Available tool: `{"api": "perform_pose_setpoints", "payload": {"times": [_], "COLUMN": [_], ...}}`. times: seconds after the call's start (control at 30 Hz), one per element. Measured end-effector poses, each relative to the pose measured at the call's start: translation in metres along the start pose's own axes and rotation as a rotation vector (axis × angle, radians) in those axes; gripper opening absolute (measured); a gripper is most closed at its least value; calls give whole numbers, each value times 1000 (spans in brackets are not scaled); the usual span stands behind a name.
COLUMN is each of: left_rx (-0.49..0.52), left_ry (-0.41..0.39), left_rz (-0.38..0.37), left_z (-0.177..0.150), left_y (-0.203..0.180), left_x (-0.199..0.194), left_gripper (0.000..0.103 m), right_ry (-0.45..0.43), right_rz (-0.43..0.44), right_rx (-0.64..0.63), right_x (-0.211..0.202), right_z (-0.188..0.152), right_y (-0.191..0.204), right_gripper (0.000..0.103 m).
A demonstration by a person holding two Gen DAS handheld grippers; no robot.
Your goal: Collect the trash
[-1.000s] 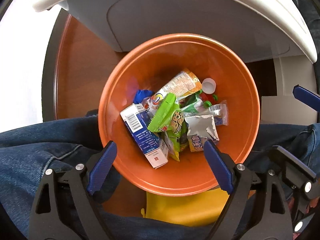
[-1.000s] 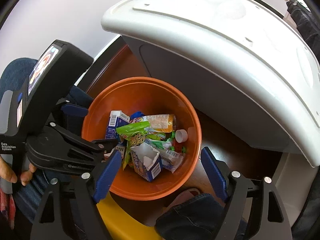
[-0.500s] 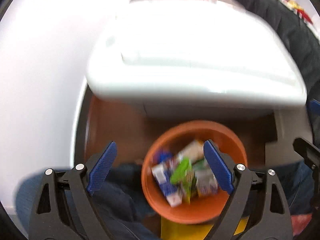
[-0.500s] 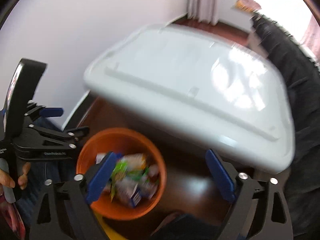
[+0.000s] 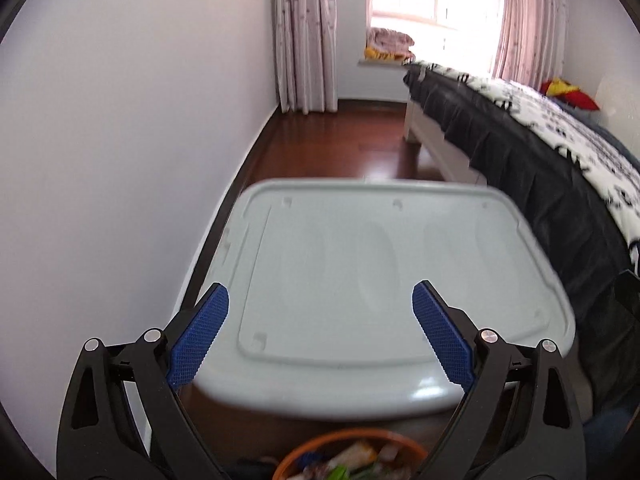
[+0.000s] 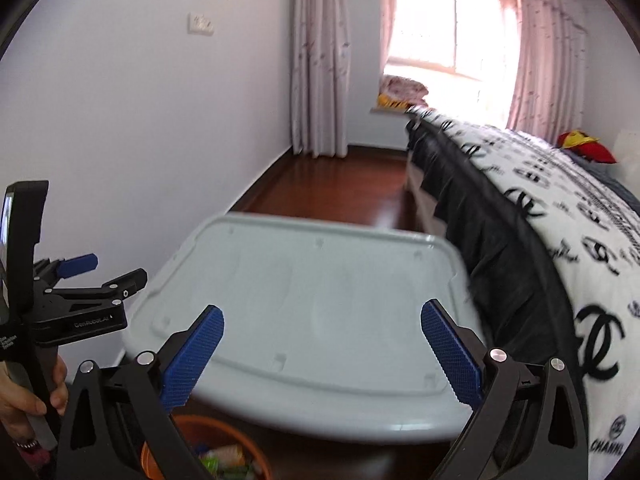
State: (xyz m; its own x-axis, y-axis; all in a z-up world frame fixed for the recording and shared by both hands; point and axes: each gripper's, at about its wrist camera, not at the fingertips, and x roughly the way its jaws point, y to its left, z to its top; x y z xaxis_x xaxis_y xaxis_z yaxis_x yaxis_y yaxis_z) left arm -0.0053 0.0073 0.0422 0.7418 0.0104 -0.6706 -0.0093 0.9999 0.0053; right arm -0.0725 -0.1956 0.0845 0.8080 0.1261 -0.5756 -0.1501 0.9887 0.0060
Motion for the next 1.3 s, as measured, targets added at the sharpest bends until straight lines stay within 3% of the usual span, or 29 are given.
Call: {"api": "perform_pose_setpoints", "payload": {"times": [0.27,0.53,1.3], "left_rx": [-11,-22,-19], "left_ry": [-55,-15,-2], "left_rz": [-12,-20,-12], "left_z": [28,23,18], "left_y": [-18,-16,-11], "left_x": [31,55,57], "left_gripper": [91,91,91], "right_ry": [-40,-22,3], "right_rz": [-45,-64,-61], "right_rx": [54,97,104], "right_x": [22,52,65], "right_z": [19,12,5], "right_y": [-22,-33,-35], "right_gripper": [97,97,97]}}
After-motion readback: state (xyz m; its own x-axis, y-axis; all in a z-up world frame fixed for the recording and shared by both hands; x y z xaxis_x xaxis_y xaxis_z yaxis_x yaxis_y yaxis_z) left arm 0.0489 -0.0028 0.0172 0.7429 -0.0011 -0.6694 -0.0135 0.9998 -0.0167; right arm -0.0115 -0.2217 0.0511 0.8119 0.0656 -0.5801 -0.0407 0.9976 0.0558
